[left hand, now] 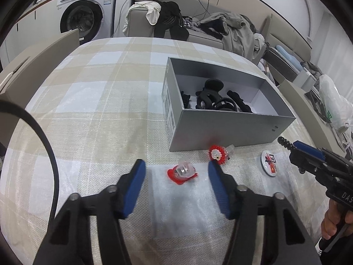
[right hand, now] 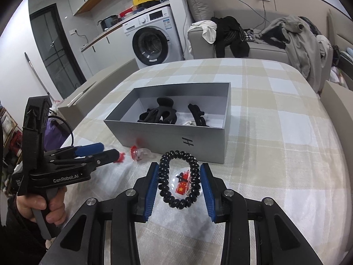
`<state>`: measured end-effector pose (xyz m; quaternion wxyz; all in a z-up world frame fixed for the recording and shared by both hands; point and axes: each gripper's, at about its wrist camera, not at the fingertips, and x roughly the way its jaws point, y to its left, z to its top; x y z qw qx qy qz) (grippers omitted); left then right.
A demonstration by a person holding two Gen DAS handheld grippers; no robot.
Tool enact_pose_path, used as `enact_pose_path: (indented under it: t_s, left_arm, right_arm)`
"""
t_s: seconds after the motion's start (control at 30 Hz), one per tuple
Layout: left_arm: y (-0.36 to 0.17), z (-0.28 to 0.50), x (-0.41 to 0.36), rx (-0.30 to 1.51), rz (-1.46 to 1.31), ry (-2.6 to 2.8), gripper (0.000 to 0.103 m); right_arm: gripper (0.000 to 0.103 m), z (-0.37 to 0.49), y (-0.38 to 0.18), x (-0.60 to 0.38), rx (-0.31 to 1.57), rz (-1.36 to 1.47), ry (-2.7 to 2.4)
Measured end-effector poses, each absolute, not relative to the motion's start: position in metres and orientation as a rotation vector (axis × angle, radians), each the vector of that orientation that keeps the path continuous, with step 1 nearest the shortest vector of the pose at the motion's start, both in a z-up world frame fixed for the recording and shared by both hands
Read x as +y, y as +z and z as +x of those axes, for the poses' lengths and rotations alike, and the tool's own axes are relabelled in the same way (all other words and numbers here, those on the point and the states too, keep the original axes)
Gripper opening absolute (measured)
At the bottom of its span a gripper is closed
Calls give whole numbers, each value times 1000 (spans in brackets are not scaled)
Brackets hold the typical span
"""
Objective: Organize jewelry
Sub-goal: 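Grasp the black beaded bracelet with the right tool while the left tool grasps the red-and-clear hair tie, then carry the bracelet and the red hair tie over the grey box with both tools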
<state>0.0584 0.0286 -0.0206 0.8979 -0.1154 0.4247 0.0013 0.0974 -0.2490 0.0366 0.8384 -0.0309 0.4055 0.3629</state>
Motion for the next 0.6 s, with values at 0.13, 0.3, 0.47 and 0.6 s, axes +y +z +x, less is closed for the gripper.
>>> enact_pose_path:
  t_s: [0.13, 0.3, 0.47, 0.6]
  left_arm:
    - [-21, 57, 28, 878, -239, -3, 27]
    - [-18, 53, 28, 858, -242, -15, 12]
    - [-13, 48, 26, 832, -238, -35, 12]
    - [-6, 44, 25, 805, -241, -51, 12]
  right_arm:
    - [36, 97, 37, -250, 856, -62, 765]
    - [36, 96, 38, -250, 849, -66, 769]
    - [36, 94, 41, -250, 839, -64, 771]
    - [36, 92, 46, -251, 825, -58, 773]
